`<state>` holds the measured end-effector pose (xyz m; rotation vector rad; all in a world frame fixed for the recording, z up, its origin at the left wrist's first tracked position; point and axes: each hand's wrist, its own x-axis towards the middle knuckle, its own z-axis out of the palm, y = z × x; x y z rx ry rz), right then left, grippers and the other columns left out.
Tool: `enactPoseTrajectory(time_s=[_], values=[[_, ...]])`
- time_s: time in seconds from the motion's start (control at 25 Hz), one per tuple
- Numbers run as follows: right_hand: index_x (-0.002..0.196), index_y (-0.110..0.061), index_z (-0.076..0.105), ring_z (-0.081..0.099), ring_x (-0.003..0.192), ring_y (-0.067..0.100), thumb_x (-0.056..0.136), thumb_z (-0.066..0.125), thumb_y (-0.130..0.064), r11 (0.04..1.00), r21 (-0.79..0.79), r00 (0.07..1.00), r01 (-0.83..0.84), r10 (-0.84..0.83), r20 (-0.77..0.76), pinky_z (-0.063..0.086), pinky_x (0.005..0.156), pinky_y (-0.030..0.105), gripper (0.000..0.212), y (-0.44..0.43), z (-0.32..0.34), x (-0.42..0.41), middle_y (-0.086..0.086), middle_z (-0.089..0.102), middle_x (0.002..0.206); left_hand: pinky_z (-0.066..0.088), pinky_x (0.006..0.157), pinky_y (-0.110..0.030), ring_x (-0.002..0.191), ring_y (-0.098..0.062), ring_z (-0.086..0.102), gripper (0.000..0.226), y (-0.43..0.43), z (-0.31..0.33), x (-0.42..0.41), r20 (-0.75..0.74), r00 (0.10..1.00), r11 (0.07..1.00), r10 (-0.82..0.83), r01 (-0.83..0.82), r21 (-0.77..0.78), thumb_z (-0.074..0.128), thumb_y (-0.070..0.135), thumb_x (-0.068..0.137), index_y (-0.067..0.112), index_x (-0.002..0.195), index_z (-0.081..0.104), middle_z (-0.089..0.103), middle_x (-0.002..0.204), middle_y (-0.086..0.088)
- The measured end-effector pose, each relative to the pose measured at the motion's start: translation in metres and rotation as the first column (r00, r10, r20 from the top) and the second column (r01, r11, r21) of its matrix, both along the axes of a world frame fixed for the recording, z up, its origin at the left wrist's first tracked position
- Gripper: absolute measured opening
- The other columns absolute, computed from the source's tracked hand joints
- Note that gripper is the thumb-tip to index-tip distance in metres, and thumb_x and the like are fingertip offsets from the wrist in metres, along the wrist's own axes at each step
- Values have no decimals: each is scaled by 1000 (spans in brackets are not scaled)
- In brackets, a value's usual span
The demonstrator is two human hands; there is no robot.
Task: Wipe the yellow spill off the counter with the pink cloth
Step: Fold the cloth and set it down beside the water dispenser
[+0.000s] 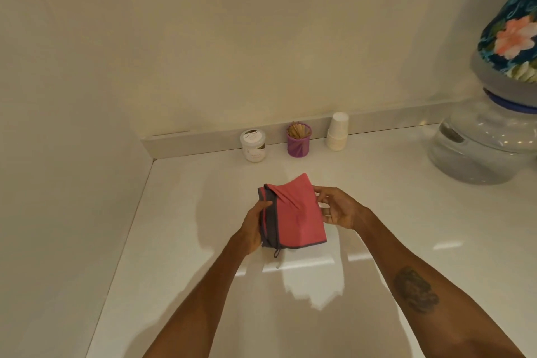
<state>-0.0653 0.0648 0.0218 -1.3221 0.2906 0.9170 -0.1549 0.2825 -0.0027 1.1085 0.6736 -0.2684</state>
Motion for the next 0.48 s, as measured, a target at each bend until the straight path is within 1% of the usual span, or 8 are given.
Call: enactPoseTrajectory(time_s=[0.08, 0.12, 0.2, 0.24, 0.32, 0.44, 0.48], values=[[114, -24, 73, 62, 83, 18, 81, 51, -7, 1000, -22, 1000, -2, 2, -7, 52, 72, 30, 43, -30, 7, 15, 0, 68, 100, 53, 81, -40, 92, -30, 65, 29, -30, 7, 17, 35, 999, 1000, -14, 14, -8, 51, 27, 97, 8, 116, 64, 71, 99, -12], [113, -25, 74, 62, 86, 19, 80, 51, -8, 999, -35, 1000, -8, 8, -10, 52, 76, 32, 43, -47, 10, 23, 0, 68, 100, 53, 76, -38, 90, -28, 66, 30, -46, 9, 27, 46, 999, 1000, -25, 26, -16, 50, 25, 98, 7, 117, 63, 72, 97, -11], [117, -24, 73, 63, 97, 22, 79, 56, -13, 997, -78, 1000, -17, 17, -7, 54, 84, 39, 43, -85, 11, 39, 3, 67, 109, 52, 72, -35, 86, -27, 67, 31, -81, 10, 48, 59, 997, 999, -44, 45, -28, 48, 24, 98, 6, 119, 62, 74, 91, -9], [121, -23, 71, 63, 101, 24, 81, 59, -17, 995, -98, 1000, -21, 22, 5, 55, 85, 41, 43, -102, 12, 46, 5, 66, 114, 52, 71, -35, 84, -26, 67, 32, -97, 11, 57, 57, 997, 998, -56, 57, -25, 47, 25, 98, 6, 118, 62, 76, 87, -8], [128, -26, 68, 62, 104, 24, 83, 63, -20, 992, -128, 999, -2, 8, 43, 56, 84, 42, 46, -144, 12, 64, 6, 64, 116, 52, 69, -33, 79, -25, 68, 33, -139, 14, 80, 61, 995, 995, -82, 85, -49, 46, 28, 98, 5, 114, 63, 77, 80, -7], [126, -32, 66, 64, 104, 22, 89, 61, -10, 974, -219, 987, 52, -17, 158, 55, 80, 37, 44, -197, 14, 89, 6, 66, 123, 53, 67, -32, 78, -23, 69, 33, -200, 21, 113, 61, 993, 989, -100, 105, -101, 45, 33, 100, 9, 104, 67, 78, 76, -5], [126, -31, 66, 64, 101, 22, 89, 60, -8, 964, -253, 980, 88, -37, 198, 54, 79, 35, 44, -212, 13, 96, 7, 67, 124, 54, 68, -32, 81, -23, 69, 34, -217, 21, 123, 62, 993, 988, -102, 109, -107, 44, 35, 101, 10, 106, 67, 78, 79, -5]])
